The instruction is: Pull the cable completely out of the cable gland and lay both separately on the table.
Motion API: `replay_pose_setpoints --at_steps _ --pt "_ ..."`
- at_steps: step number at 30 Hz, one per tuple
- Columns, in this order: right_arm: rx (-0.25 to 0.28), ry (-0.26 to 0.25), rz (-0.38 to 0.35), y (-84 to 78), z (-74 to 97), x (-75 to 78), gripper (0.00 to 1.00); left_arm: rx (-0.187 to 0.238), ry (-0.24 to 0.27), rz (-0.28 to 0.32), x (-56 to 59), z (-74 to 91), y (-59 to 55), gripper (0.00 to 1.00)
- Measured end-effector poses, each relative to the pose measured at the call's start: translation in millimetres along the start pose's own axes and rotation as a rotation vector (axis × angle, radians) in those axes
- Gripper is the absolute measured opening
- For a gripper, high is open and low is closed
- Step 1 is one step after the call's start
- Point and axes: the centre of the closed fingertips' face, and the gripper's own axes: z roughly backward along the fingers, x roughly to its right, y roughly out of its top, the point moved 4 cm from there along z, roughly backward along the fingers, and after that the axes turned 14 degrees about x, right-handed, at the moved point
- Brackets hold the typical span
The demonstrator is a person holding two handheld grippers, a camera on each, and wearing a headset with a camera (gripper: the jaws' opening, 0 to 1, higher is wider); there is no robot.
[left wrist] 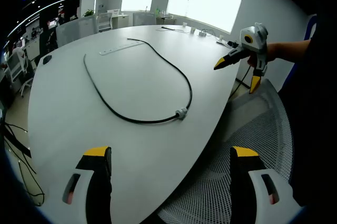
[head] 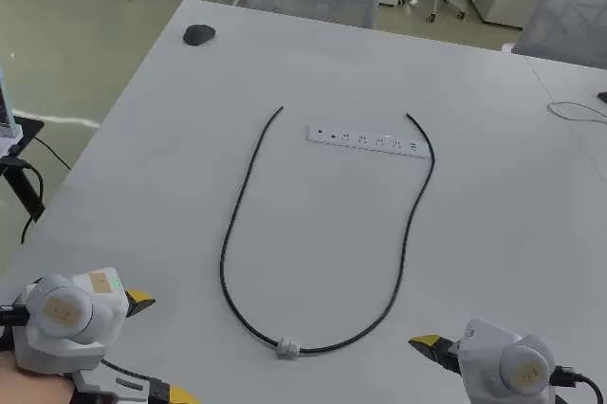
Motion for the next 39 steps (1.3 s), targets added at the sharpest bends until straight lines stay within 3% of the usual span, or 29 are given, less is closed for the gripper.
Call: replay_pose_setpoints --at_steps 13,18,24,31,39 --pt "-0.007 0.008 0.004 1.6 -1.4 0.5 0.88 -0.005 -0.001 -0.01 0.2 1.4 0.4 0.93" --pt "0.032 0.002 -0.03 12.4 -2.6 0.8 0.88 -0.003 -0.002 -0.01 -0.4 0.9 1.2 0.94" --pt "0.025 0.007 -0.018 14.2 -6.4 1.3 0.86 0.0 -0.009 -0.008 -0.2 -0.7 1.4 0.95" --pt "0.013 0.009 0.007 20.4 -16.7 2.9 0.85 0.001 -0.01 -0.007 1.8 -1.8 -0.3 0.96" --pt "-0.012 0.045 0.044 33.5 -37.2 7.7 0.81 -0.014 -0.004 -0.008 4.0 -9.1 -4.5 0.97"
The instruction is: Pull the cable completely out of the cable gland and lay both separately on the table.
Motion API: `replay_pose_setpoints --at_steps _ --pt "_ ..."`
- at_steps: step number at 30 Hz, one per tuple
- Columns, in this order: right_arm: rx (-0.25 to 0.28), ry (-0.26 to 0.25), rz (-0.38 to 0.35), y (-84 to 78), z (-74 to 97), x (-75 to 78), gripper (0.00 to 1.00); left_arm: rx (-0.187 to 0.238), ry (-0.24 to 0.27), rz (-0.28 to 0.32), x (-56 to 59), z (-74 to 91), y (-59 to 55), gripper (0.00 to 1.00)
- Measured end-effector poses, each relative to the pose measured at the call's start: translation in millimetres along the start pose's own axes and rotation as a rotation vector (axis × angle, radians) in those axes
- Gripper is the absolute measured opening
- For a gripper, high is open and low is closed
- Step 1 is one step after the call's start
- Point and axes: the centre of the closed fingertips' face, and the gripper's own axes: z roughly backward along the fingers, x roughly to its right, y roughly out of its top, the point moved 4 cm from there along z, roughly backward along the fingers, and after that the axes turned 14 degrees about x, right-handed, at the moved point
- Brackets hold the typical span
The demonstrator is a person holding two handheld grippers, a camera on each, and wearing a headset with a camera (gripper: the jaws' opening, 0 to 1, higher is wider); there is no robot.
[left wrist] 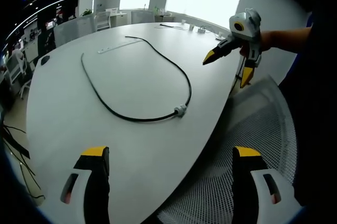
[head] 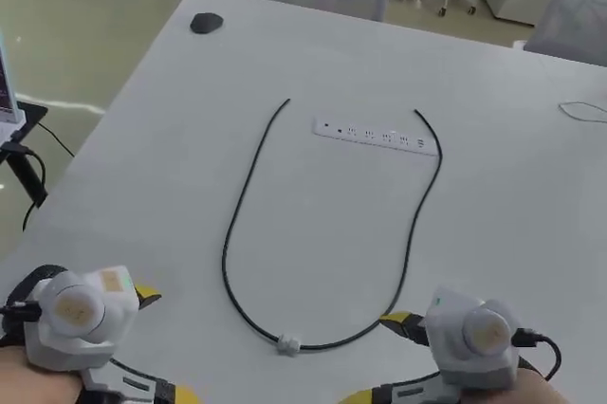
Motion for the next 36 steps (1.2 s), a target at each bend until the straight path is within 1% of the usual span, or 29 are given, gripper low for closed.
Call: replay_pose_setpoints --at_steps 3,6,7,9,11,12,13,16,18,21,24,32,36 --pt "-0.002 -0.004 0.015 5.9 -10.1 3.6 0.81 0.001 0.0 0.001 0.0 -1.8 0.5 0.97" --pt "-0.004 0.001 0.017 7.8 -18.3 5.6 0.79 0.005 0.011 0.011 -0.2 -4.3 0.2 0.98" --pt "-0.011 0.002 0.018 8.0 -20.0 5.8 0.77 0.008 0.011 0.007 0.8 -5.1 0.9 0.99" --pt "-0.019 -0.008 0.015 10.5 -22.7 7.0 0.75 0.026 0.008 -0.004 2.7 -6.5 4.2 0.99" --pt "-0.015 -0.002 0.005 13.2 -25.0 5.6 0.73 0.025 0.006 -0.001 3.9 -7.9 4.9 0.99" --pt "-0.017 0.002 0.003 13.3 -26.4 5.3 0.72 0.029 0.007 -0.009 4.8 -8.9 5.8 0.99" --pt "-0.025 0.01 0.011 12.7 -28.4 4.4 0.7 0.032 0.008 -0.015 4.8 -9.2 6.5 0.98" --pt "-0.056 0.023 0.04 8.8 -33.7 3.9 0.65 0.019 0.008 -0.021 5.7 -10.4 5.9 0.99" --pt "-0.072 0.029 0.055 6.1 -38.5 4.9 0.63 0.019 0.007 -0.029 6.0 -10.7 6.2 0.98" --pt "-0.087 0.034 0.067 3.5 -45.7 7.4 0.58 0.016 0.008 -0.028 4.7 -11.0 6.3 0.98" --pt "-0.12 0.04 0.1 -0.2 -52.2 11.6 0.55 0.013 0.009 -0.018 4.4 -11.5 5.5 0.97" --pt "-0.141 0.059 0.112 0.5 -68.3 15.0 0.45 0.004 -0.001 -0.017 7.5 -13.9 0.6 0.97" --pt "-0.169 0.077 0.138 -4.9 -76.1 14.4 0.4 0.0 -0.004 -0.011 8.3 -13.6 -1.2 0.96"
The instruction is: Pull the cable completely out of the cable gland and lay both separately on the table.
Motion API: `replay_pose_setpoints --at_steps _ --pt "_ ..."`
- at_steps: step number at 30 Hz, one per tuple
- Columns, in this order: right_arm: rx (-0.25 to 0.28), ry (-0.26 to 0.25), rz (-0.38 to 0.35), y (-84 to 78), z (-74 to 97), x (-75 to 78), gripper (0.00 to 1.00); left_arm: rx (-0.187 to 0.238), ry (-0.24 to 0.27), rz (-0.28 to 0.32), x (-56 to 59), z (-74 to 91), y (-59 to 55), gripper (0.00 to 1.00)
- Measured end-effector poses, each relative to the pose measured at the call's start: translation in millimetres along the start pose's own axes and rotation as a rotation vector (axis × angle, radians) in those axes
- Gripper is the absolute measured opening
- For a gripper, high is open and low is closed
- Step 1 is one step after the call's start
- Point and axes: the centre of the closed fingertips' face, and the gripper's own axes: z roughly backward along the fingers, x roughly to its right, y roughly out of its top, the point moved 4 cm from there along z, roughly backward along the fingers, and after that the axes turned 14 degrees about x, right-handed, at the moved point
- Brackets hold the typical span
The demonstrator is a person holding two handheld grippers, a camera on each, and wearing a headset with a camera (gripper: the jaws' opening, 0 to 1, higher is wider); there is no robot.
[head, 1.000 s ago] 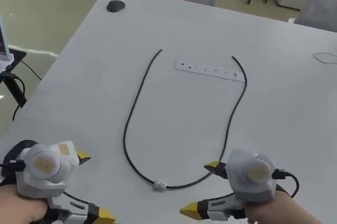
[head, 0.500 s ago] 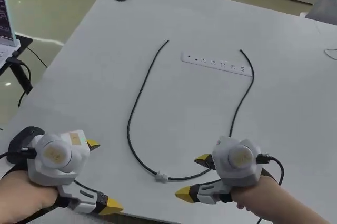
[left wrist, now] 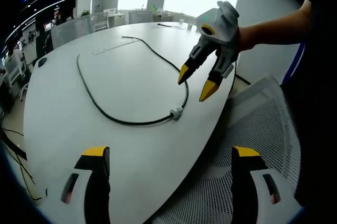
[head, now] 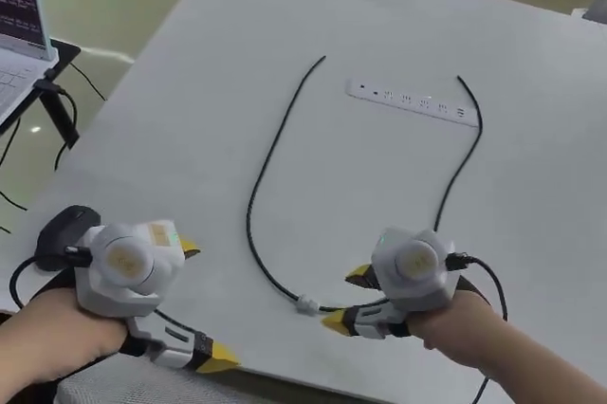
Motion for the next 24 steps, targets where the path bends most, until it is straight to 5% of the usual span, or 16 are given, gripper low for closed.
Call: replay_pose_setpoints --at_steps 24 --pt "-0.066 0.06 0.029 -11.0 -40.0 1.2 0.22 -0.002 0.019 0.015 -8.2 4.5 -2.3 0.94"
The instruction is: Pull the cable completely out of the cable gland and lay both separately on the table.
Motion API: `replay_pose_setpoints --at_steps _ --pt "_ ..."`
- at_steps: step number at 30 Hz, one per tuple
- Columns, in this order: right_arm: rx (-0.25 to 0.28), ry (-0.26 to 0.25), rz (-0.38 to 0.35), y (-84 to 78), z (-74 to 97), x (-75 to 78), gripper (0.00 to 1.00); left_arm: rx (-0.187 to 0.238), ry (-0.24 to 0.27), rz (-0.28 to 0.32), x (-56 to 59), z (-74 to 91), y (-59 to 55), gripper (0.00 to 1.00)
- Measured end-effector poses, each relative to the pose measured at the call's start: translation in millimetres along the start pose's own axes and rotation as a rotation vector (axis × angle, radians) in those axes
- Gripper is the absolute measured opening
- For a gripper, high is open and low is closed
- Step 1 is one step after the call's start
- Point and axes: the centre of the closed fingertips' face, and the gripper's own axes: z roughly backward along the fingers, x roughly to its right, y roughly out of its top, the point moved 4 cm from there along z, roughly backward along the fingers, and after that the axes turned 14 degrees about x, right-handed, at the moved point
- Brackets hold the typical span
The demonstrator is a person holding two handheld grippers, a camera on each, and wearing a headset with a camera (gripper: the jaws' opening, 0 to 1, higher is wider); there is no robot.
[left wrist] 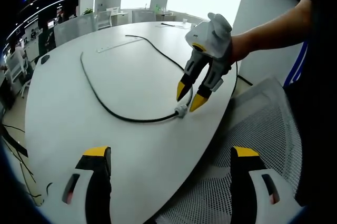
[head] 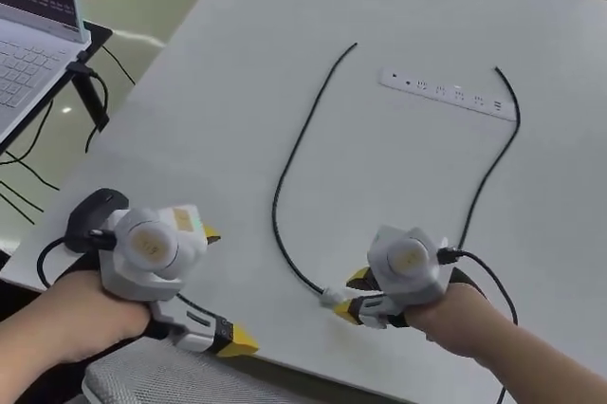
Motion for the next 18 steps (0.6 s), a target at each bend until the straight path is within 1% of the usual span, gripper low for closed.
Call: replay_pose_setpoints --at_steps 2,7,10,12,18 --pt "-0.008 0.012 0.009 -0.7 -2.4 -1.7 0.21 -0.001 0.001 0.002 -0.5 0.5 -0.6 0.94" --pt "-0.026 0.02 0.009 -3.7 -6.2 -0.8 0.19 -0.002 0.006 0.014 -1.8 1.0 -0.8 0.95" --pt "-0.025 0.028 0.011 -3.5 -7.8 -1.7 0.19 0.0 0.008 0.014 -2.1 0.7 -0.7 0.95" --pt "-0.04 0.031 0.028 -5.3 -9.0 -0.9 0.17 -0.003 0.003 0.017 -1.5 0.4 -1.0 0.95" --pt "-0.043 0.04 0.04 -5.1 -9.8 -0.3 0.13 0.001 -0.002 -0.003 -0.9 -0.3 0.3 0.95"
